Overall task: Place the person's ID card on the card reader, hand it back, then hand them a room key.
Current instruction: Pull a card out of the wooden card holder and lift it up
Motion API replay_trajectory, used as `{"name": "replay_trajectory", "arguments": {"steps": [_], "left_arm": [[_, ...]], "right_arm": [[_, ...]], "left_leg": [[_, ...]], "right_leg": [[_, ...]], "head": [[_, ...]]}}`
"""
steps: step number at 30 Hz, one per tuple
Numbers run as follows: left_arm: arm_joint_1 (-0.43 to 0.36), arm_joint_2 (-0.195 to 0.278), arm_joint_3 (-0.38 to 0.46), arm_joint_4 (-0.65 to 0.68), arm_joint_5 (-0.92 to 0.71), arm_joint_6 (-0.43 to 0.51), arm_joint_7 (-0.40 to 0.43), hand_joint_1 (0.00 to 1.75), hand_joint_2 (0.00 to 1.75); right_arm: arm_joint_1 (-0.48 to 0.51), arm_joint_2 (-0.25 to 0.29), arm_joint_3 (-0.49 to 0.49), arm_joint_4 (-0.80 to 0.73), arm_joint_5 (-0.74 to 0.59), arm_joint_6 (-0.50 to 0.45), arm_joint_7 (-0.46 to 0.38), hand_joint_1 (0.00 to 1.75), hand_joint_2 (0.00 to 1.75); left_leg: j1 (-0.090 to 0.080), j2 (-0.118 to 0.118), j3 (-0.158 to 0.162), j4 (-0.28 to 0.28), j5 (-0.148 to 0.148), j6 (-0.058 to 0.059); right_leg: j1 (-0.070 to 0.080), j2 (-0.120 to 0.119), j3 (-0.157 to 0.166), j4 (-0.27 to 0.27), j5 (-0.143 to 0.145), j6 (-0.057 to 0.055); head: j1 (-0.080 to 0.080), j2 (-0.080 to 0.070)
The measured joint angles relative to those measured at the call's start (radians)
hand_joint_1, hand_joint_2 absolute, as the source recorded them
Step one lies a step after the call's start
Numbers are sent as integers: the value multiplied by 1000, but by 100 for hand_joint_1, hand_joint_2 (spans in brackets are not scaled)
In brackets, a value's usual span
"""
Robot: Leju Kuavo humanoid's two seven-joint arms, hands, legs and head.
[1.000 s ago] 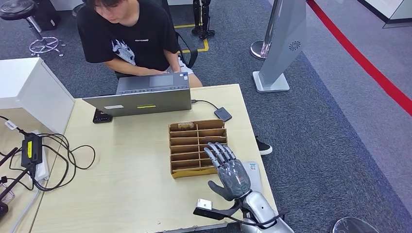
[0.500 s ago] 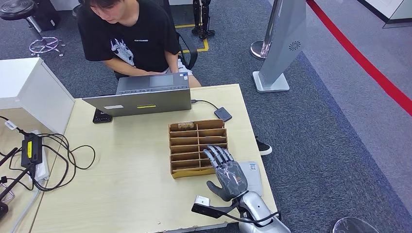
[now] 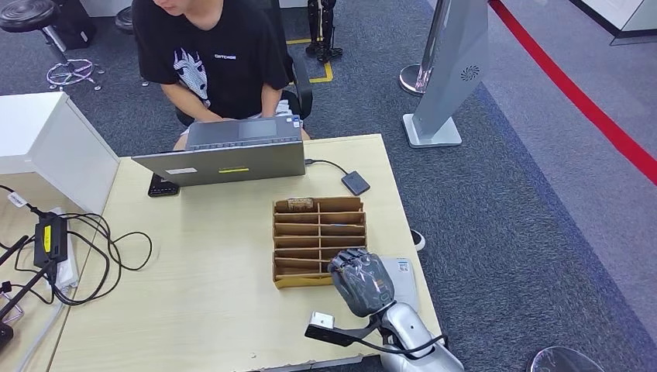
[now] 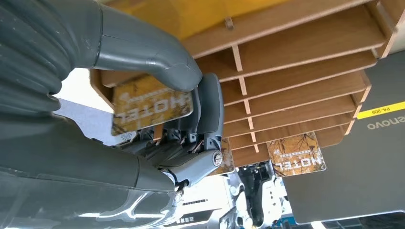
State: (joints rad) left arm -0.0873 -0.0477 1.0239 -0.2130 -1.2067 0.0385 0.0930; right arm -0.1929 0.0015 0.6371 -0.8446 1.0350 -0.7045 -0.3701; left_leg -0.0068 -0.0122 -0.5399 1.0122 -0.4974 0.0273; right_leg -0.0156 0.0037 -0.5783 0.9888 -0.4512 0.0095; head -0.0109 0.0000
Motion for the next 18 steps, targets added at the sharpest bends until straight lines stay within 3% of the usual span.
{"name": "replay_trajectory", "arguments": {"steps": [7,9,11,13,16,18], "left_arm": [[0,0,0,0,-6,-2,-1,0,175],[0,0,0,0,-6,-2,-1,0,175],[0,0,0,0,-8,-2,-1,0,175],[0,-1,0,0,-10,-2,-1,0,175],[0,-1,0,0,-14,-2,-1,0,175],[0,-1,0,0,-16,-3,-1,0,175]], "right_arm": [[3,0,-11,-1,10,0,-32,153,175],[6,1,-18,-4,20,0,-39,119,175],[10,3,-26,-12,30,0,-45,71,175],[15,5,-36,-26,42,0,-52,54,175],[24,9,-55,-55,61,0,-67,55,175],[29,11,-69,-78,69,0,-76,30,175]], "left_leg": [[0,0,0,0,0,0],[0,0,0,0,0,0],[0,0,0,0,0,0],[0,0,0,0,0,0],[0,0,0,0,0,0],[0,0,0,0,0,0]], "right_leg": [[0,0,0,0,0,0],[0,0,0,0,0,0],[0,0,0,0,0,0],[0,0,0,0,0,0],[0,0,0,0,0,0],[0,0,0,0,0,0]], "head": [[0,0],[0,0],[0,0],[0,0],[0,0],[0,0]]}}
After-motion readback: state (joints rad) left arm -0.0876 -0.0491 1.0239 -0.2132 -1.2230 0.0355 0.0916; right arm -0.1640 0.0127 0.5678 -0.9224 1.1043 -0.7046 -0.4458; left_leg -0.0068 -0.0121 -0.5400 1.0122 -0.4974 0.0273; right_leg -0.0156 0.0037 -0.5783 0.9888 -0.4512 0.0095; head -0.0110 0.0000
